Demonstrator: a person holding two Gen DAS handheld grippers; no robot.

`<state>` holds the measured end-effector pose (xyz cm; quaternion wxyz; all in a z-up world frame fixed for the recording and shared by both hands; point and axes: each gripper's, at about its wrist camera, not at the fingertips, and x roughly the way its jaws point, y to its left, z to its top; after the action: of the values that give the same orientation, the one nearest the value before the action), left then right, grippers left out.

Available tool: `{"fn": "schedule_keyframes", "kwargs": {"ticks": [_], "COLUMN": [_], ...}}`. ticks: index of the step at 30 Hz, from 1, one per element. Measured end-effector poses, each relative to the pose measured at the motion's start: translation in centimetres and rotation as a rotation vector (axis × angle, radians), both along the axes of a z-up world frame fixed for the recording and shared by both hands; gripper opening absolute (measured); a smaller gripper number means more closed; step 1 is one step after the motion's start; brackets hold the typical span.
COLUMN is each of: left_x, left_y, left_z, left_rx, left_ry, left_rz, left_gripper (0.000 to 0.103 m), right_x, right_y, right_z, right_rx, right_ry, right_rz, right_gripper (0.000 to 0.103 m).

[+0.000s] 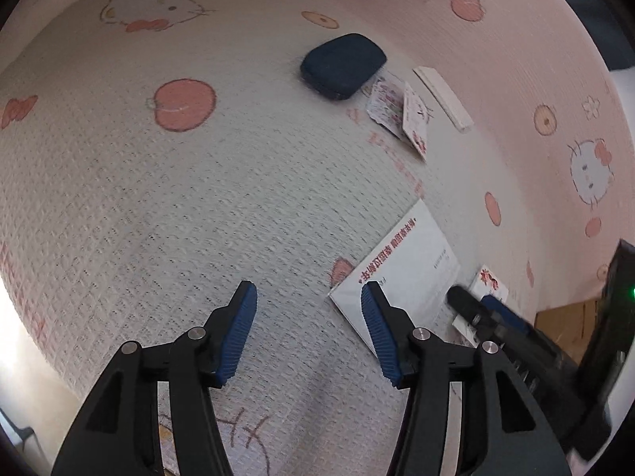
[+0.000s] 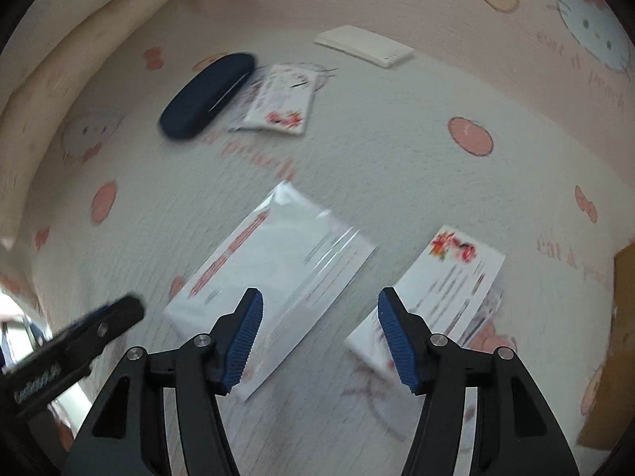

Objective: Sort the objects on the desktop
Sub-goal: 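Lift the envelope with the right gripper and carry it toward the cardboard box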

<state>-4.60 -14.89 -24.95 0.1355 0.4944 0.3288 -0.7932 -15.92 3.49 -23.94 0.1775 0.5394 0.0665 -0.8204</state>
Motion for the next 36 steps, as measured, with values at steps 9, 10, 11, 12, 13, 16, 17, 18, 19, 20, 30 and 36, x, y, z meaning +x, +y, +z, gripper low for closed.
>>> {"fn": "schedule_keyframes", "kwargs": {"ticks": [9,10,11,12,13,16,17,18,19,20,30,36], "left_x": [-0.4,-0.6,-0.7,-0.8,-0.9,-1.3,-1.5,-1.7,-1.8,-1.9,-3.1,-2.7], "left_y": [1.6,1.9,2.2,2.5,2.6,3.2,3.5,3.7,4.0,4.3,4.9,3.4], "left_z": [-0.7,-0.8,-1.0,-1.0,-1.0,-1.1,-1.1,-1.1,-1.1,-1.1,-1.1,-1.1], "left_rx": [0.030,0.025,0.021,0.022,0.026,0.034,0.032,0.029,0.022,0.015,-0.075,-0.095], "left_ry": [-0.026,-0.033,-0.039,-0.038,-0.033,-0.026,-0.028,-0.030,-0.032,-0.034,-0.039,-0.031], "left_rz": [-0.015,-0.027,-0.038,-0.045,-0.049,-0.071,-0.081,-0.092,-0.102,-0.111,-0.157,-0.160], "left_gripper": [0.059,0.059,0.059,0.059,0.059,0.059,0.059,0.059,0.058,0.058,0.047,0.047], "right_x": [-4.4,-4.6,-4.7,-4.8,-4.9,-5.1,-5.3,-5.4,-5.5,-5.6,-5.1,-2.1], "right_y": [1.1,1.1,1.1,1.1,1.1,1.1,1.0,0.9,0.7,0.6,1.4,1.2], "right_z": [-1.0,-1.2,-1.4,-1.6,-1.8,-2.2,-2.4,-2.6,-2.8,-2.8,-3.2,-3.1], "right_rx": [-0.123,-0.123,-0.126,-0.129,-0.132,-0.152,-0.164,-0.176,-0.186,-0.182,-0.165,-0.124], "right_ry": [-0.069,-0.073,-0.076,-0.079,-0.082,-0.090,-0.093,-0.096,-0.098,-0.089,-0.086,-0.137], "right_rz": [-0.042,-0.047,-0.050,-0.054,-0.057,-0.060,-0.057,-0.054,-0.050,-0.044,-0.071,-0.071], "right_gripper": [0.058,0.058,0.058,0.058,0.058,0.058,0.058,0.058,0.058,0.058,0.015,0.015]}}
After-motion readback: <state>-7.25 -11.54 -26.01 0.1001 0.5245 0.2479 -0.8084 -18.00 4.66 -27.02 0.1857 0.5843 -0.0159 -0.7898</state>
